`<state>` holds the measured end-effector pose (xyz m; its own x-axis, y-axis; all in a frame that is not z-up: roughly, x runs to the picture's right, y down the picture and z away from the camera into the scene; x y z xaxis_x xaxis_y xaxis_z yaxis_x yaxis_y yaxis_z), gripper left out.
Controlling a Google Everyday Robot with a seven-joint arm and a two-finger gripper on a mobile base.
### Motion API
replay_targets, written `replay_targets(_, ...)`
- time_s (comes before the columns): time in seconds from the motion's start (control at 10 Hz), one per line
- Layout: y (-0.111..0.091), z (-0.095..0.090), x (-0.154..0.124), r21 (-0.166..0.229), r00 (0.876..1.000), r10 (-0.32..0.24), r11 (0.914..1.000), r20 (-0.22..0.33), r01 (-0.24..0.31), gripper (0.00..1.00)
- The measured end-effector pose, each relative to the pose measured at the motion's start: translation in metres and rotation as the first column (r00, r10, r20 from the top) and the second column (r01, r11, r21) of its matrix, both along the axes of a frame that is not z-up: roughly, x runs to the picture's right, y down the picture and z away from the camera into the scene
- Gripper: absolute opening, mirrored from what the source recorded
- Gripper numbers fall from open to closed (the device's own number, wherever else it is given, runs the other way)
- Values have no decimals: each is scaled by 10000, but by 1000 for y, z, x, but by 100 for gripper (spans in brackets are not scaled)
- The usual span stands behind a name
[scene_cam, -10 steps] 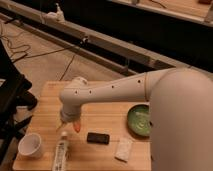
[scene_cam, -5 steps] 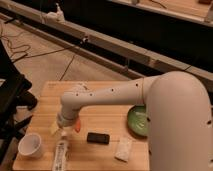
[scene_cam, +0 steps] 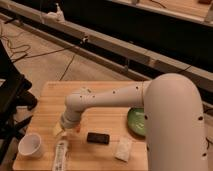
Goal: Stand the bottle upright
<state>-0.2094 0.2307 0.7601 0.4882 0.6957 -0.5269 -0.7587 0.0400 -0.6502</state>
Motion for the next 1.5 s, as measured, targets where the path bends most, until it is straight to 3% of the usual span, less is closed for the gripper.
replay_targets(0.9, 13, 15, -12, -730, 9965, 652, 9954, 517, -614, 66)
replay_targets(1.4, 24, 25, -18, -1060, 9954, 674, 9926, 685, -599, 66)
replay_targets(1.5, 27, 31, -17, -1149, 9958, 670, 9916, 620, -595, 62)
